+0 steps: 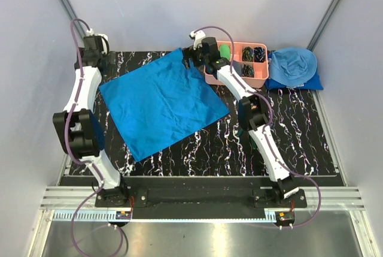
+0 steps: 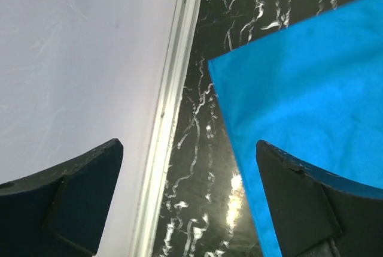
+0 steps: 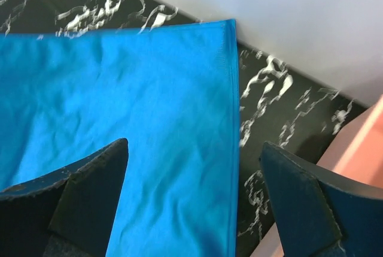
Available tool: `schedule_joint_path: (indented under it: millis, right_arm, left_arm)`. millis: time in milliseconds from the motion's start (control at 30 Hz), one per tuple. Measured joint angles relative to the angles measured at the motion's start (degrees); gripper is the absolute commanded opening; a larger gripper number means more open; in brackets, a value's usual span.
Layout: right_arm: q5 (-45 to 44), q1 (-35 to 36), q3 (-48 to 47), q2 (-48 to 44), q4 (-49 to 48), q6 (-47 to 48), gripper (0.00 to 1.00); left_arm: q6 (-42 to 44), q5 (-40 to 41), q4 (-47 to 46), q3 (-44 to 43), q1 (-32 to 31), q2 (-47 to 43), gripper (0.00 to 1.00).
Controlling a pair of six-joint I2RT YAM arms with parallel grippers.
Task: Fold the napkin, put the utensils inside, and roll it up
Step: Flatten the napkin out
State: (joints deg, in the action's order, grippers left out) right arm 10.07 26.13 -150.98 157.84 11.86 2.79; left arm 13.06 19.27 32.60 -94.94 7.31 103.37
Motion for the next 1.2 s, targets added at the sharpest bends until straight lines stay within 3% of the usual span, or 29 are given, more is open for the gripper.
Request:
schedule_joint_path:
  millis: [167,433,600,833,933,1200]
  right_arm:
    - [2.6,0.0,12.24,-8.81,1.05,-1.75,1.0]
    - [5.49,0.0,47.54,-45.66,-1.22,-11.1,0.95]
    - [3.65,-1.03,64.48,-61.22,-0.98,-17.0,0.9]
    - [-1.97,-6.43,79.67,-60.08,8.5,-23.45,0.75]
    - [-4.17,-6.71,80.67,-57.77,12.72,-24.79,0.65]
    - [-7.72,-6.8,79.21,-52.37,16.15,-26.73,0.54]
  left_arm:
    - [-6.43,-2.56,0.76,1.46,-2.23,-7.43,0.99]
    - [-19.47,-18.69,-0.87,12.72,-7.06,-25.97,0.99]
    - [-23.58,-19.5,-1.51,25.09,-7.13,-34.82,0.99]
    - [-25.81,-19.08,-5.64,37.94,-7.13,-43.8,0.99]
    - [-25.77,-19.06,-6.51,38.42,-7.13,-43.36,0.99]
    - [-25.7,-17.42,-6.43,38.4,-7.13,-42.18,0.99]
